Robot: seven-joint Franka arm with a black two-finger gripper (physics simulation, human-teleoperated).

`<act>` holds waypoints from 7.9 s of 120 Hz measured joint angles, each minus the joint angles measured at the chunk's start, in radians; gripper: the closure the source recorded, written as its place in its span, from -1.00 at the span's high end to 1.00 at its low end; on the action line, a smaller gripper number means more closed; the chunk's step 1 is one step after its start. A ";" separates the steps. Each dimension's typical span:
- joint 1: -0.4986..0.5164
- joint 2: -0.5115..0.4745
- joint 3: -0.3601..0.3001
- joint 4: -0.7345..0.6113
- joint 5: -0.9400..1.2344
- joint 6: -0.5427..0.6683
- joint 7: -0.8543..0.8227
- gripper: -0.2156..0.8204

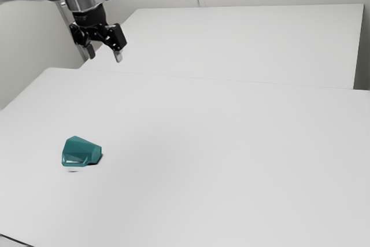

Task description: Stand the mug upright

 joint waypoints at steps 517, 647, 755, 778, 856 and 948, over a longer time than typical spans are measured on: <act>0.740 0.255 0.058 -0.642 -1.041 0.357 1.208 0.40; 0.546 0.083 0.043 -0.614 -0.899 0.419 1.187 -0.91; 0.232 -0.103 -0.018 -0.665 -0.196 0.645 0.687 -0.91; 0.230 -0.154 -0.077 -0.720 -0.128 0.657 0.560 -0.91; 0.229 -0.169 -0.202 -0.889 0.022 0.753 0.176 -0.91; 0.208 -0.077 -0.206 -0.912 0.051 0.839 -0.059 -0.14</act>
